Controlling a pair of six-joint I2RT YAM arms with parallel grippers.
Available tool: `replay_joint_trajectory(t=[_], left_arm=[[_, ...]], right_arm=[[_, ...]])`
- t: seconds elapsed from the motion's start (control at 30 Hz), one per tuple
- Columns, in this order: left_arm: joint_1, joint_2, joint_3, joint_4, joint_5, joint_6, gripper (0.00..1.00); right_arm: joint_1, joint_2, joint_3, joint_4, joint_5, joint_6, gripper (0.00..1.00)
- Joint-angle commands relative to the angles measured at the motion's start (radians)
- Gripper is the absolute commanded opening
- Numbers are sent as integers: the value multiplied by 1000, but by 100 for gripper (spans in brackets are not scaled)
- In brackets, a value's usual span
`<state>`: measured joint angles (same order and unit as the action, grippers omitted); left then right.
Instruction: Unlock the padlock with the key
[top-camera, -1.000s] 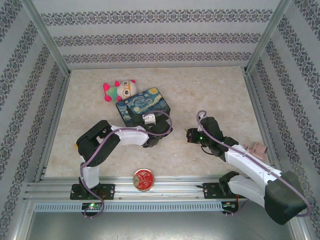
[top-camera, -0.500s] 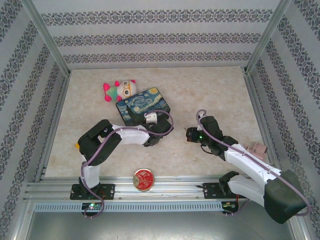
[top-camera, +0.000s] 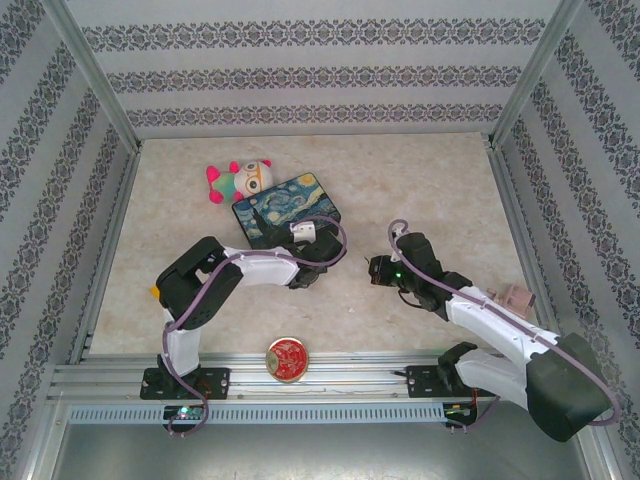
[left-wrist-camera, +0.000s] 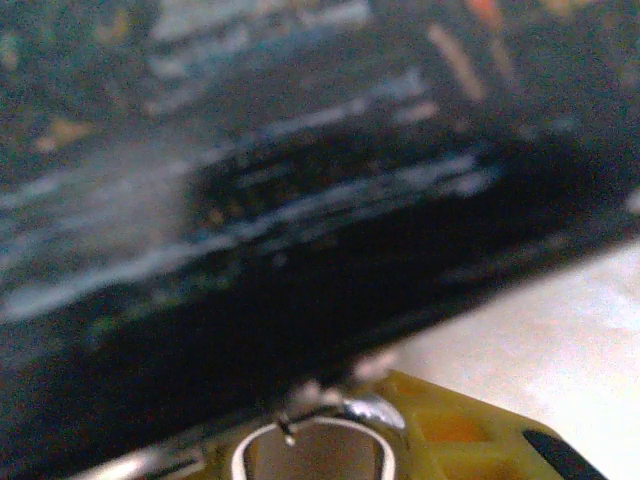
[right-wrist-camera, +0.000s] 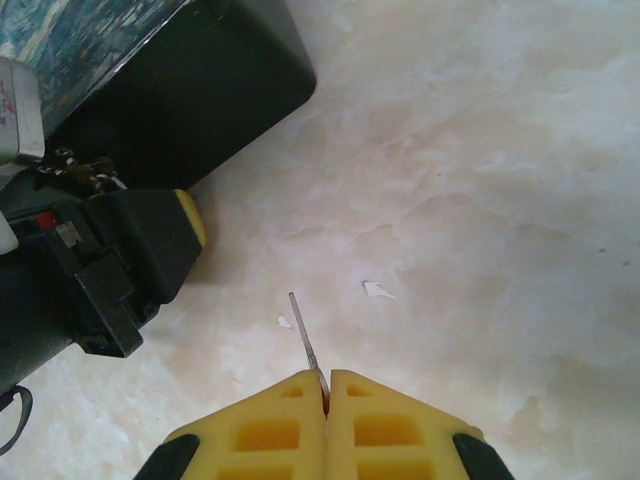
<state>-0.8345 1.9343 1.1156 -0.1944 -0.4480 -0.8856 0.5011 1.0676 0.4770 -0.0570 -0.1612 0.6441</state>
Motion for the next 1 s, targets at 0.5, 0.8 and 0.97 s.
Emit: replay_joint_trajectory(t=[0.5, 0.8, 0.97], left_arm=[[46, -131, -97, 286, 356, -99, 16], [64, -99, -129, 343, 417, -183, 14], [67, -98, -135, 343, 419, -191, 14]], right_arm=[[183, 143, -190, 506, 69, 76, 0], [250, 320, -177, 707, 115, 156, 0], [269, 346, -178, 733, 148, 170, 0]])
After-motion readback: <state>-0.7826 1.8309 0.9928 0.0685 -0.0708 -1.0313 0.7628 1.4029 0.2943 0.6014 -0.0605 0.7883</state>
